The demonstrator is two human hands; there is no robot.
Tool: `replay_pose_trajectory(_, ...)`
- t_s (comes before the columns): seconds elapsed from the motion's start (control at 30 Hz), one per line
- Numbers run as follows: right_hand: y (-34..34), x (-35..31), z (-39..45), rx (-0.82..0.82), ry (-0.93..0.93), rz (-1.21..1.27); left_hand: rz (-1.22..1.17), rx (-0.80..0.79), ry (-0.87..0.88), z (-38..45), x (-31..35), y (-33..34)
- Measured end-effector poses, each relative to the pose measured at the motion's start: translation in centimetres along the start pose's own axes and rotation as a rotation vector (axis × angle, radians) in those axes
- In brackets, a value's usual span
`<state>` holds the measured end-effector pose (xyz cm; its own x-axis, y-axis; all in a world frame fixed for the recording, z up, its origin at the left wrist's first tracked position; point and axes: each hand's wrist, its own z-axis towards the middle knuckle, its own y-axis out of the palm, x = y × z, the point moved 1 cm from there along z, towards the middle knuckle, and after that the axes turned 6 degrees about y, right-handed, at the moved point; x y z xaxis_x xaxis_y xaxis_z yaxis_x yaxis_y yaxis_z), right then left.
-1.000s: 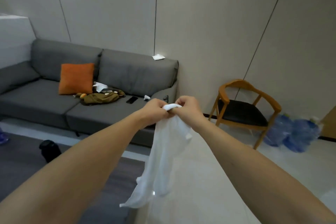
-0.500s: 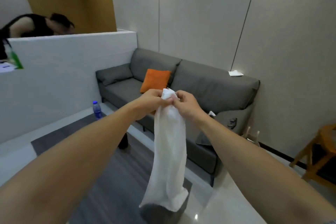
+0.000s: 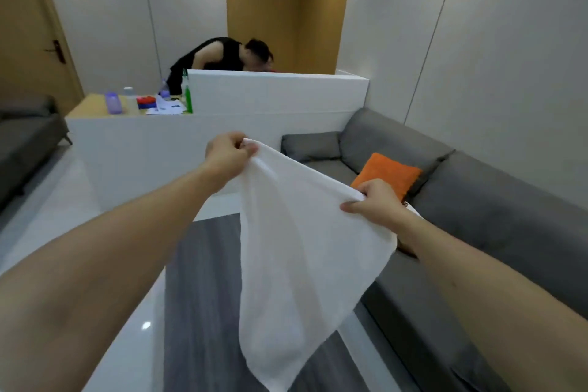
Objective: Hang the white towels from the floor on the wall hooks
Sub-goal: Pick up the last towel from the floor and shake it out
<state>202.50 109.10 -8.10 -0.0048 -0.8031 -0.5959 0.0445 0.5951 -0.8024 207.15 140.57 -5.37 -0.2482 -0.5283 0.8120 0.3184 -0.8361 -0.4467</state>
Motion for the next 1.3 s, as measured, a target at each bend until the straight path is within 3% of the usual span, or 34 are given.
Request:
replay_pose_trajectory(0.1, -0.5, -2.0, 5.8, 0.104, -0.035, -0.102, 0.035, 0.151, -0.037, 3.9, -1.8, -2.9)
replay_pose_trajectory(0.3, -0.4, -4.2, 10.4, 0.223, -0.108, 0.000, 0.055, 0.326, -0.020, 5.7, -2.2, -6.0)
replay_pose_trajectory(0.47, 1.1, -2.6, 7.9, 0.159, -0.207, 0.048, 0.110, 0.401, -0.049, 0.7, -1.9, -7.3)
replay_pose_trajectory(0.67, 4.2, 3.9, 1.6, -0.077, -0.279, -0.060, 0.136, 0.448, -0.177, -11.6, -3.2, -4.9)
replay_pose_trajectory(0.83, 6.9, 11.7, -5.6, -0.209, -0.219, -0.059, 0.177, 0.450, -0.363, -25.5, -4.9, -0.4)
replay_pose_trajectory(1.1, 13.4, 23.2, -15.5, -0.403, -0.115, -0.114, 0.280, 0.306, -0.658, -44.0, -7.8, 6.9)
replay_pose_trajectory(1.3, 18.2, 29.4, -20.8, -0.616, -0.052, -0.313, 0.458, 0.061, -0.837, -54.7, -11.6, 10.2)
